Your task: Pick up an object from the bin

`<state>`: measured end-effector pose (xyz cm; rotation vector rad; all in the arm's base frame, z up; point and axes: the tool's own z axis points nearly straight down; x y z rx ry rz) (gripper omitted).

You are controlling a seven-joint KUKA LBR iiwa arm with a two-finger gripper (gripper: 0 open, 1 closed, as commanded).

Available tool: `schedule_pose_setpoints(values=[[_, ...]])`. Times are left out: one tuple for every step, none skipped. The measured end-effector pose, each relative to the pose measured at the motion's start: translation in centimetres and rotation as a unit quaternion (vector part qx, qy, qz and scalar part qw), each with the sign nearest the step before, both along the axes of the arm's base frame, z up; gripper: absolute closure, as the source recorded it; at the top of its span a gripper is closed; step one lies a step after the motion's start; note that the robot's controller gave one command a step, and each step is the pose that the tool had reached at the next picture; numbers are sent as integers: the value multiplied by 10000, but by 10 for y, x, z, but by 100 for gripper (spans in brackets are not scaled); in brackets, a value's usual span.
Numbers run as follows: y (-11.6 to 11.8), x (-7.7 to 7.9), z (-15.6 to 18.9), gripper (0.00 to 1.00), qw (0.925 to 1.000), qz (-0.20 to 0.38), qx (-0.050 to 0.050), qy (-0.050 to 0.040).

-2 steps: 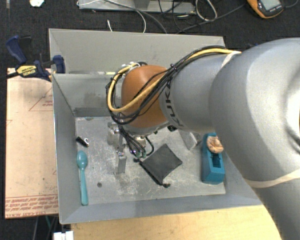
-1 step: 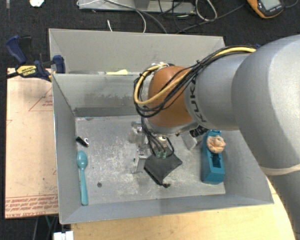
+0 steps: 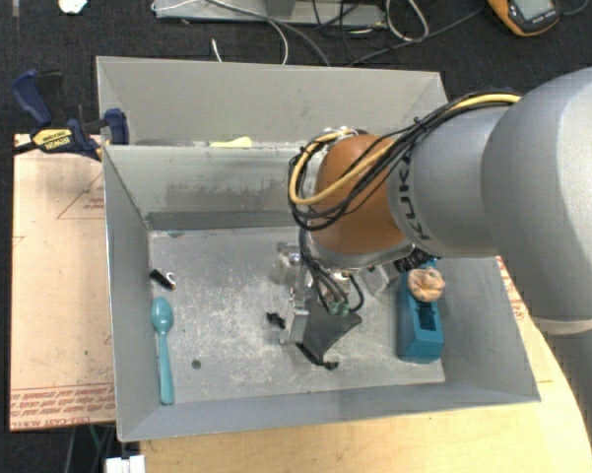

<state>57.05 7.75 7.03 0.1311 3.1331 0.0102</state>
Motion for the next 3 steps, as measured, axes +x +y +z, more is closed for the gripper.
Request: schedule_pose_setpoints(values=[[-32,-10,5,0,9997,-243,10,11],[-36,-11,6,100,9996,-269,11,10],[-36,-11,6,100,9996,-268,11,9]])
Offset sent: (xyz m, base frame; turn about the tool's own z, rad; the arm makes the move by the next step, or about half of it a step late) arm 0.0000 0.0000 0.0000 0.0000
